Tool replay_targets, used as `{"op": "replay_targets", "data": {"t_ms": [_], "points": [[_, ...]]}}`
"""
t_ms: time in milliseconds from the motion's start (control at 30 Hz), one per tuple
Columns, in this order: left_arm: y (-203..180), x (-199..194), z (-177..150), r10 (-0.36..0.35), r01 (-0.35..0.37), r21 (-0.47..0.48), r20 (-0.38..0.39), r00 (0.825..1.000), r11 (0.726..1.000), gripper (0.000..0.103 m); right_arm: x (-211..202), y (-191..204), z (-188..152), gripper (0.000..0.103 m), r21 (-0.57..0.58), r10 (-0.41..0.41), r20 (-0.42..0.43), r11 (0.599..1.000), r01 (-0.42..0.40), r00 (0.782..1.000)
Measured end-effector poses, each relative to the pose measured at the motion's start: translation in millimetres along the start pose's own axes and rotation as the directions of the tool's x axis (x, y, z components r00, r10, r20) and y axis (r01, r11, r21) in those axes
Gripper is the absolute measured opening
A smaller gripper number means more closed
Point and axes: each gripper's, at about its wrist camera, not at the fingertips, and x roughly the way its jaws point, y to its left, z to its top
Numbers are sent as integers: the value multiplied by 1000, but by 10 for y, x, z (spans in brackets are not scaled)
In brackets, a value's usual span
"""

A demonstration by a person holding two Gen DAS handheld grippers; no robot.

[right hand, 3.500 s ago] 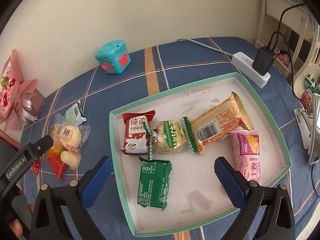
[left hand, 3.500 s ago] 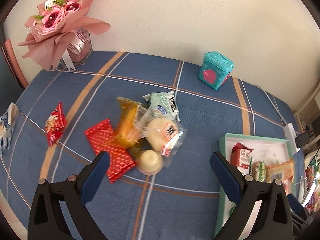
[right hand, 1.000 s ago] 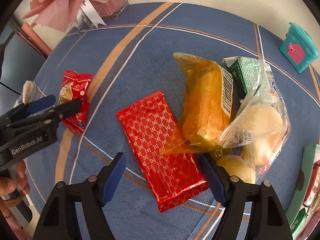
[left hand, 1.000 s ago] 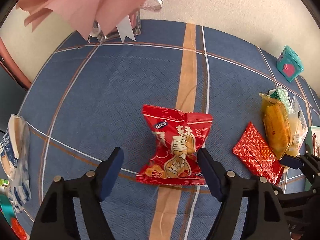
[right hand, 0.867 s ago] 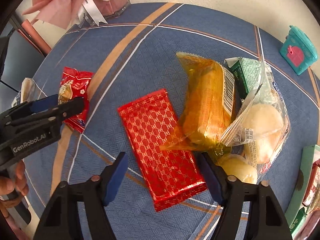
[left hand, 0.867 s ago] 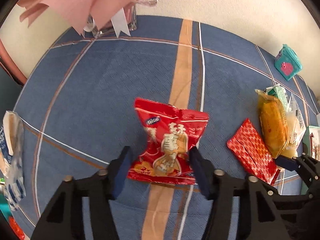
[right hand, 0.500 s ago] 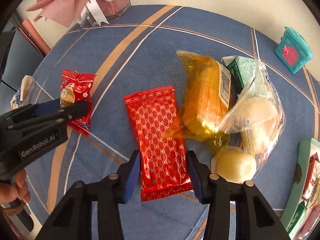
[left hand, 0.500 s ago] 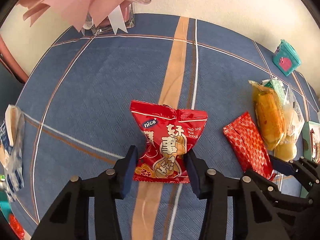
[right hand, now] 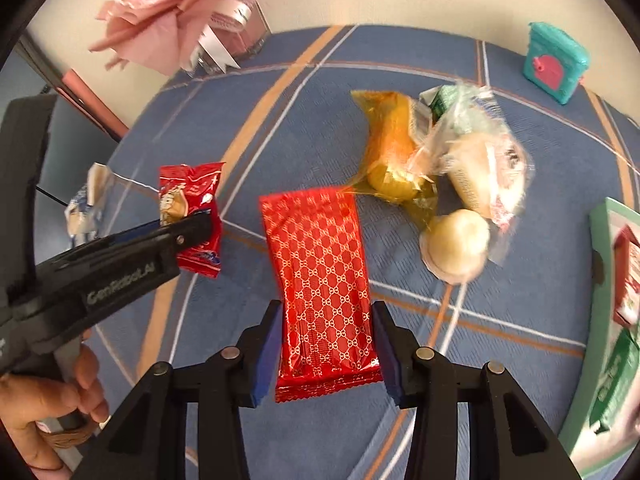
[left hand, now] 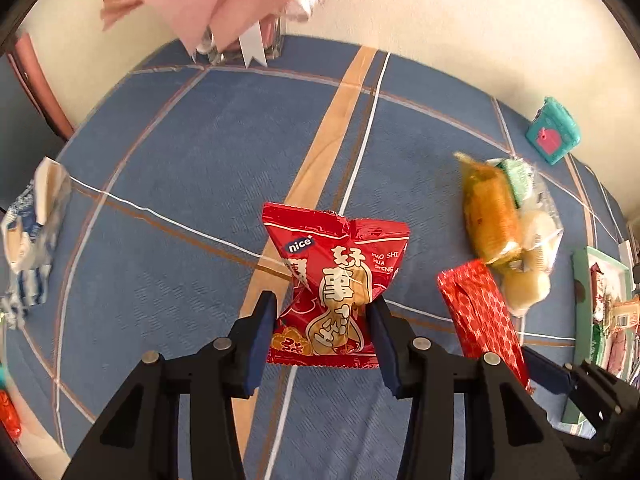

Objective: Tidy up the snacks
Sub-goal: 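Carry the red nice pack and red patterned bar with both tools over the tray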

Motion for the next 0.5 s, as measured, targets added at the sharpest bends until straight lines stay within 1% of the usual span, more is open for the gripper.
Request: {"op": "replay_targets", "data": {"t_ms": [100,200,367,500], "points": [[-104,-195,-26,-7,7,-6,29,1000,1000,48,-181,-44,-88,46,16,14,30,1000,-14,999],[-251,-380,-48,-11,11,-7,57,998,1000,48,-366,-134,-117,46,34,4,48,999,-6,999],[-540,-657,-102,-11,9,16,106,994,1000,48,-607,-295,-199,46,74,34,93,996,-41,995],[-799,-766,-137,-6,1,42,130,991,999,48,-818,-485,-328,46,120,1,136,993,-17,991]]}}
